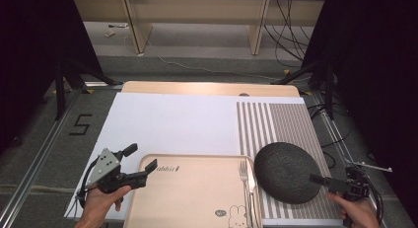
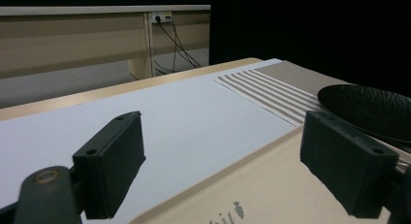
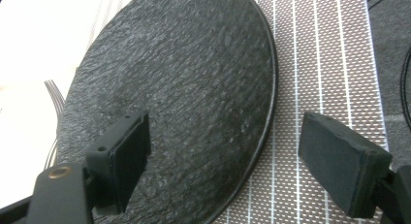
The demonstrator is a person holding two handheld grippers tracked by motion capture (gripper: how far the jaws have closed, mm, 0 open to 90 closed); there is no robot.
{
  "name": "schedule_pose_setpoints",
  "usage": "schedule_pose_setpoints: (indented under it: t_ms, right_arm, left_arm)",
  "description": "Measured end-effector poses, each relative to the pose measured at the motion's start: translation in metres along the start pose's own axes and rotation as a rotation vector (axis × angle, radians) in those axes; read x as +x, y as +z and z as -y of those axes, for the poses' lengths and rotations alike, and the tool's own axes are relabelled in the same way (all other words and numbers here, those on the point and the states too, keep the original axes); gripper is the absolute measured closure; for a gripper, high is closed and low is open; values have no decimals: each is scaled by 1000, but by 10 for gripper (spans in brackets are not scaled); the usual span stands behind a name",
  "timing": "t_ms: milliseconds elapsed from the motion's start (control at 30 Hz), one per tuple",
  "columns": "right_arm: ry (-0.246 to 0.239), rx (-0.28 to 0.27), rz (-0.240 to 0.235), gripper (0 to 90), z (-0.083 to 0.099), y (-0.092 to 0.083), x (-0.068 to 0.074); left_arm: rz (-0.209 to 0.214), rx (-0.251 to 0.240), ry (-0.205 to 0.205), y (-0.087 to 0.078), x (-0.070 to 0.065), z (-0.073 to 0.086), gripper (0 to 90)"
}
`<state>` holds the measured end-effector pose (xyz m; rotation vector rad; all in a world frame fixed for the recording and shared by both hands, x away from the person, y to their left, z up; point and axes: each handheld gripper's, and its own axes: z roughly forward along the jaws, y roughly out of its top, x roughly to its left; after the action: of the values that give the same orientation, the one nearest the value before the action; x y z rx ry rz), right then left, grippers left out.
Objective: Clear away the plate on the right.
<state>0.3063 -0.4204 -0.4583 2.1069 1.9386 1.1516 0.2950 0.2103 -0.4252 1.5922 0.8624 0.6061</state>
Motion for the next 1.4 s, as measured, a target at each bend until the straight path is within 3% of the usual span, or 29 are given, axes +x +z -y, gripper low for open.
schedule_pose_setpoints:
  t_ms: [867,1400]
  right_arm:
    - [27,43,-68,307,-1,13,-5]
    - [93,49,-98,438,-1,16,-11]
  left_arm:
    - [4,2,2,0,-2,0,156]
    - [7,3,5,0,-3,0,155]
